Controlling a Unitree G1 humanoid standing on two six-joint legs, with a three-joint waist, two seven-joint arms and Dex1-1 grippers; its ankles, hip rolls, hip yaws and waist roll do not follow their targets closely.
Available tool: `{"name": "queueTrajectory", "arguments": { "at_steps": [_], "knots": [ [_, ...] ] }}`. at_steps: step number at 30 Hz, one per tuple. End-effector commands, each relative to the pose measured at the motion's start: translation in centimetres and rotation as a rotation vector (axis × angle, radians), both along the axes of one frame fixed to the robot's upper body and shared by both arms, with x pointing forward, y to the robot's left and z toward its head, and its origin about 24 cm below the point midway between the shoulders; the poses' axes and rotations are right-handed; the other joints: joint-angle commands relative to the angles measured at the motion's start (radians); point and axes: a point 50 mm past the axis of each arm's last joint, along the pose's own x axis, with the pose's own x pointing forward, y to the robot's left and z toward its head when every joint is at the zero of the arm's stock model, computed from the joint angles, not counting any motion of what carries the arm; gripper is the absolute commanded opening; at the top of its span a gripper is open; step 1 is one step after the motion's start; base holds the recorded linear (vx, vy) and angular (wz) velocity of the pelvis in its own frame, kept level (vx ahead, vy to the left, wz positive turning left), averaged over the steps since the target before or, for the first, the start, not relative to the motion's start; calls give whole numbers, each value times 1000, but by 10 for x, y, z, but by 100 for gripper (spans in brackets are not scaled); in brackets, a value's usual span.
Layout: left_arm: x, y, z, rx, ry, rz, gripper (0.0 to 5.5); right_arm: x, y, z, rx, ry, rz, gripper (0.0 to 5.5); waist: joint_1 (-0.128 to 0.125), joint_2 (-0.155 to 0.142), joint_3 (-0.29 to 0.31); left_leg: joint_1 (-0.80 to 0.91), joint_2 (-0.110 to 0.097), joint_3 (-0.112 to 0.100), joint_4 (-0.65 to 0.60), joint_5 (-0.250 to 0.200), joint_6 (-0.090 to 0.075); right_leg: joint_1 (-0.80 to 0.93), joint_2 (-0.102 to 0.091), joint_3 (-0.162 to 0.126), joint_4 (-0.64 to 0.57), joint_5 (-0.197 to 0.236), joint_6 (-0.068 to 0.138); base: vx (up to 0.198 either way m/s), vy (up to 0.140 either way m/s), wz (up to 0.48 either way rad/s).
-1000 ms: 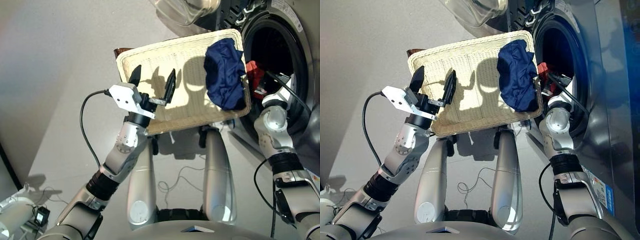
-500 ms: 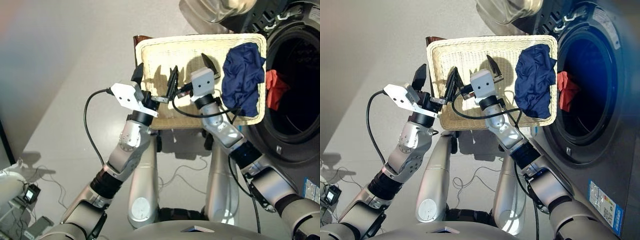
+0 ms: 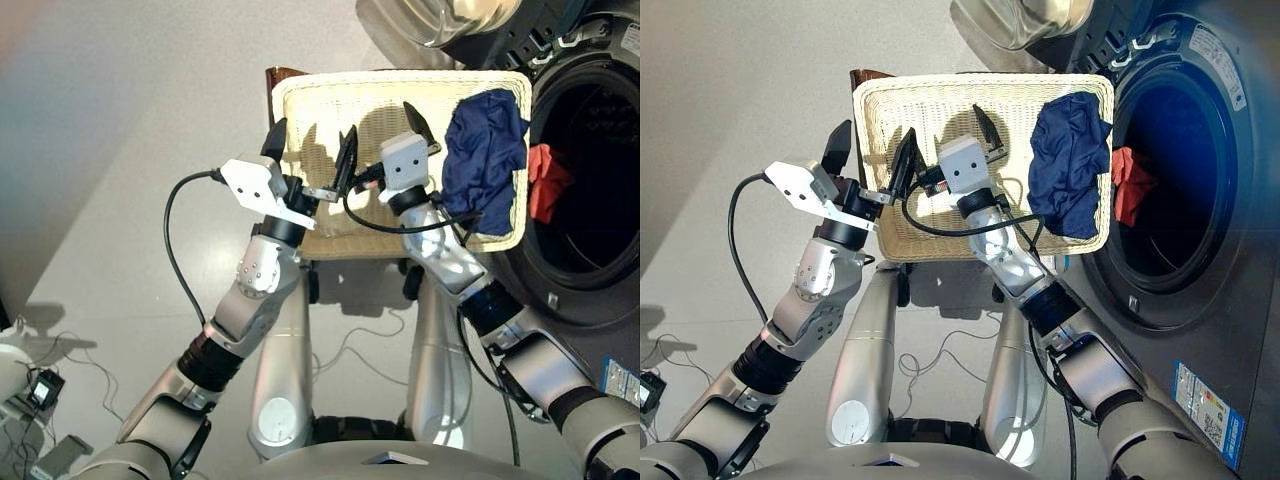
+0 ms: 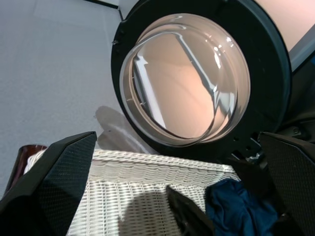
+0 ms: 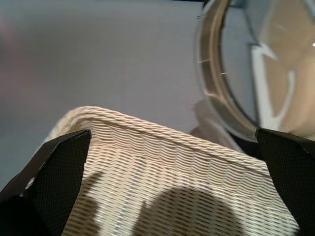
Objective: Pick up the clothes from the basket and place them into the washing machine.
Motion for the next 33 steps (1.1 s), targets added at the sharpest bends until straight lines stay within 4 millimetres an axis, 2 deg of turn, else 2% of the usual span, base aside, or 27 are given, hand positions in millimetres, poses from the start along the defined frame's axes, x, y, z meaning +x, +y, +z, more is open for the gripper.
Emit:
{"name": "queueTrajectory", "arguments": {
  "at_steps": [1,8,12,16,20,31,33],
  "knots": [
    [-17,-2,22,-16,-143,-14,550,-8,5,24,101,-116,-26,550,-4,-11,-15,-35,-39,63,31,-7,66,39,-7,37,-80,62,79,0,0,0],
    [-17,1,21,-17,-138,13,550,-14,-16,3,122,-86,-149,550,-19,-19,-15,-43,-40,62,29,-8,67,33,-8,38,-85,63,82,0,0,0],
    [-18,1,21,-12,-143,22,550,-17,-23,-2,108,-88,-186,550,-24,-20,-15,-45,-40,63,27,-8,68,28,-8,38,-84,63,82,0,0,0],
    [-18,4,23,-9,-157,43,550,-19,-46,-12,70,-90,-323,550,-34,-23,-15,-51,-42,61,29,-10,69,23,-7,38,-80,59,83,0,0,0],
    [-19,5,22,-10,-152,42,550,-19,-55,-17,68,-75,-377,550,-37,-24,-15,-56,-42,61,32,-12,69,18,-8,36,-76,58,83,0,0,0],
    [-21,2,23,-35,-139,4,550,1,-82,-32,49,7,-601,550,-27,-19,-15,-71,-44,51,35,-11,68,7,-6,36,-67,56,81,0,0,0],
    [-21,0,25,-45,-138,-18,550,9,-89,-38,87,69,-638,550,-23,-16,-15,-74,-47,49,39,-12,67,4,-7,37,-65,56,80,0,0,0]
  ]
}}
